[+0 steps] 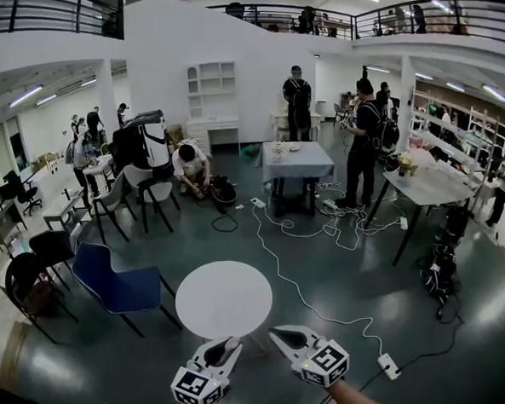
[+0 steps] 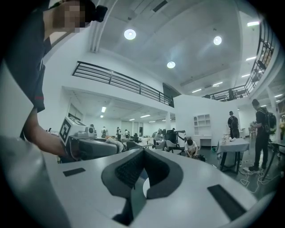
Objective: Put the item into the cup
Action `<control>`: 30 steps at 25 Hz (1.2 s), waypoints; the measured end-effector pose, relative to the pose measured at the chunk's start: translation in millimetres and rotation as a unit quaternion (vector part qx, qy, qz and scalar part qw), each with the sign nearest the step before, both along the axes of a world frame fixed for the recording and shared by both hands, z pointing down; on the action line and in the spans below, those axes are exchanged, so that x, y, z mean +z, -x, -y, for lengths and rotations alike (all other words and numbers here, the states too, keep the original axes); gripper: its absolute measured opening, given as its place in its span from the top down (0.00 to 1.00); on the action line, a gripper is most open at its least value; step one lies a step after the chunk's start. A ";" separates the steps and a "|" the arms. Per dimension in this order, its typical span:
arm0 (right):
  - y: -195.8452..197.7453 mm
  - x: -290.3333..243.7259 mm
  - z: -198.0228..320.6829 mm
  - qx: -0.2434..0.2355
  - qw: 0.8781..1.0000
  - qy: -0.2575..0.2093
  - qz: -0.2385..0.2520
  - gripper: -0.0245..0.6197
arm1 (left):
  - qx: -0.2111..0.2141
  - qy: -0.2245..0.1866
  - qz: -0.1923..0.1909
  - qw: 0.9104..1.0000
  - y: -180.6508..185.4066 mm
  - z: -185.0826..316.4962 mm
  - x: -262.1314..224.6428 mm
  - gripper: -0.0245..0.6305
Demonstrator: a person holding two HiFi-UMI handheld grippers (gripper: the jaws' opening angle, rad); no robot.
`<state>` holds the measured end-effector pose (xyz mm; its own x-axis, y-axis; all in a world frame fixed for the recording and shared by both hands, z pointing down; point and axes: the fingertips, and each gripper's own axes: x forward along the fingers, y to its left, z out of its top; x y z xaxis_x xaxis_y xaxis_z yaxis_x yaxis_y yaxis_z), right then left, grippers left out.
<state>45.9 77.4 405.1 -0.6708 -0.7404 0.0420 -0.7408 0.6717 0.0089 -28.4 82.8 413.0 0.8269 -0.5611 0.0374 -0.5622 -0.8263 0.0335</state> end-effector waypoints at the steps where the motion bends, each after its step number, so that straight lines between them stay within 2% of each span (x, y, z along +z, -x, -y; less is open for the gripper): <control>1: -3.1 0.0 1.9 -0.004 1.000 0.001 0.000 0.95 | -0.003 0.001 0.001 1.000 -3.4 2.1 0.2 0.82; 18: -84.6 25.4 32.3 -0.033 0.999 0.013 0.015 0.95 | -0.042 0.016 0.004 0.999 -79.5 20.2 29.0 0.82; 24: -90.6 27.3 37.1 -0.041 0.999 0.016 0.020 0.95 | -0.055 0.019 0.006 0.998 -83.5 22.6 27.4 0.82; 30: -77.9 24.3 40.2 -0.055 0.998 0.017 0.022 0.95 | -0.068 0.016 0.006 0.998 -74.3 23.6 23.3 0.82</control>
<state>123.7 37.3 429.4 -0.7501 -0.6604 0.0347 -0.6613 0.7488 -0.0453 45.9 59.3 436.3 0.7424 -0.6666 0.0671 -0.6698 -0.7409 0.0506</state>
